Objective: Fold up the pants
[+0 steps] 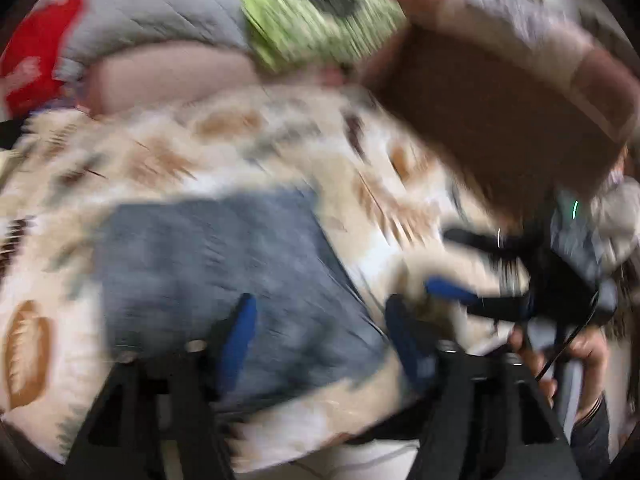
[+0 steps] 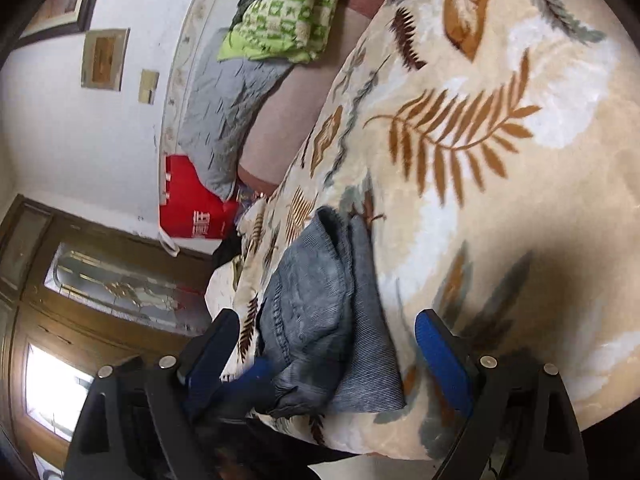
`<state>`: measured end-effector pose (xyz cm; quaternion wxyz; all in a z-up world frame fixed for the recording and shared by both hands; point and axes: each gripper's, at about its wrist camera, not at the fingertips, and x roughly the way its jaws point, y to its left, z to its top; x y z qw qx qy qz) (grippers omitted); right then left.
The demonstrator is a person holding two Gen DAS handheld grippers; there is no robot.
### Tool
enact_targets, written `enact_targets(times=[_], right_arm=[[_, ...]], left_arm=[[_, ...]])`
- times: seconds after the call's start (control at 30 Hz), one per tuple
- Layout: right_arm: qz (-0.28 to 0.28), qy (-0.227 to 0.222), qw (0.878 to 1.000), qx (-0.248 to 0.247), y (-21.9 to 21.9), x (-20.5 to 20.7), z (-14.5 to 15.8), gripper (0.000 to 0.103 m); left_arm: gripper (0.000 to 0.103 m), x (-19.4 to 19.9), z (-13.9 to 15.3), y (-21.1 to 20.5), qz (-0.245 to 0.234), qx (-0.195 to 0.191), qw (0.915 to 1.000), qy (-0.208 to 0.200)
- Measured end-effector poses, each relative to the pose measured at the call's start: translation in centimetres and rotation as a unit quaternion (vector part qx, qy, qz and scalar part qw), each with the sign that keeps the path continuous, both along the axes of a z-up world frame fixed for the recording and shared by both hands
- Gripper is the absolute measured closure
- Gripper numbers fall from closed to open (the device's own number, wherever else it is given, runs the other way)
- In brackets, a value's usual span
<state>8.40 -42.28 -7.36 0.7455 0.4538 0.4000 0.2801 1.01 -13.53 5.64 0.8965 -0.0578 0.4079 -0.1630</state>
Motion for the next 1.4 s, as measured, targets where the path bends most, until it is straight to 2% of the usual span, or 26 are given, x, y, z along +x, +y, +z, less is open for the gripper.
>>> enact_targets(times=[0.07,0.1,0.17,0.23,0.3,0.43,0.5,0.53,0.57,0.6,0.63,0.7,0.73,0.8,0.87,0.97,1.03,1.1,1.13,1.17,1.2,1.23,1.3,1.4], right_arm=[[0.02,-0.002,1.0,0.0,1.0,-0.3,0.5,0.011],[0.03,-0.002,1.0,0.004,1.6,-0.6,0.6,0.011],[0.053,0.008,0.999,0.009,3.0,-1.2,0.6,0.011],[0.07,0.023,0.997,0.02,4.3,-1.4,0.4,0.011],[0.074,0.032,0.996,0.033,5.4,-1.7,0.7,0.011],[0.101,-0.007,0.992,0.072,7.5,-1.9,3.7,0.011],[0.098,-0.007,0.995,0.035,8.8,-1.4,3.6,0.011],[0.1,0.009,0.995,0.003,9.4,-0.9,2.4,0.011],[0.093,0.06,0.993,-0.041,9.9,-0.2,-0.1,0.011],[0.075,0.107,0.99,-0.056,9.8,0.0,-2.4,0.015],[0.057,0.116,0.991,-0.024,9.4,-0.4,-4.0,0.016],[0.052,0.102,0.993,-0.009,8.8,-0.9,-3.3,0.016],[0.051,0.101,0.994,-0.011,8.8,-1.0,-2.8,0.016],[0.054,0.095,0.994,-0.017,8.8,-0.9,-1.8,0.016],[0.053,0.094,0.994,-0.005,9.0,-0.8,-1.3,0.016],[0.051,0.116,0.992,-0.031,9.6,-0.3,-1.8,0.016],[0.04,0.139,0.989,-0.02,9.6,0.4,-2.7,0.016],[0.028,0.143,0.989,-0.015,9.4,0.7,-2.4,0.016],[0.028,0.136,0.99,-0.027,9.5,0.8,-2.0,0.025],[0.033,0.131,0.989,-0.06,9.8,1.1,-1.5,0.046],[0.035,0.134,0.987,-0.084,10.0,1.2,-1.4,0.059],[0.037,0.14,0.985,-0.098,10.1,1.4,-1.6,0.082],[0.037,0.137,0.982,-0.12,10.4,1.4,-1.5,0.086],[0.029,0.084,0.981,-0.173,11.0,0.1,1.4,0.089]], left_arm=[[0.024,-0.7,1.2,4.0,0.056,-0.003,0.9979,-0.032],[0.022,-0.8,1.1,5.2,0.08,0.005,0.9962,-0.036],[0.022,-0.3,0.0,8.0,0.122,0.02,0.9921,-0.022],[0.022,0.6,-1.8,9.9,0.152,0.017,0.9881,0.015],[0.022,1.2,-3.7,10.6,0.155,0.007,0.9873,0.035],[0.022,1.9,-6.9,9.5,0.137,0.013,0.9878,0.072],[0.022,1.0,-7.1,10.2,0.141,0.002,0.9874,0.073],[0.022,1.0,-6.8,10.3,0.141,-0.001,0.9874,0.072],[0.022,0.9,-6.3,10.6,0.141,-0.006,0.9876,0.068],[0.022,0.6,-5.5,10.8,0.143,-0.013,0.988,0.055],[0.022,0.4,-4.8,11.1,0.147,-0.016,0.9882,0.039],[0.022,-0.1,-4.1,11.1,0.156,-0.008,0.9876,0.01],[0.022,0.2,-4.6,10.7,0.156,0.001,0.9877,0.014],[0.022,1.2,-7.1,9.6,0.134,0.024,0.9889,0.059],[0.022,1.2,-8.8,9.0,0.137,0.042,0.9872,0.069],[0.021,1.2,-8.7,9.1,0.137,0.035,0.9878,0.065],[0.021,1.3,-8.9,9.2,0.137,0.034,0.9878,0.065],[0.021,1.6,-8.9,9.1,0.138,0.035,0.9878,0.063],[0.021,1.6,-8.9,9.2,0.138,0.036,0.9878,0.062],[0.021,1.5,-8.9,9.3,0.138,0.035,0.9878,0.062],[0.021,1.6,-9.0,9.3,0.138,0.034,0.9878,0.063],[0.02,1.3,-8.8,9.4,0.138,0.033,0.9878,0.063],[0.02,1.3,-8.7,9.4,0.136,0.032,0.988,0.066],[0.021,0.9,-7.6,9.8,0.138,0.023,0.988,0.067]])
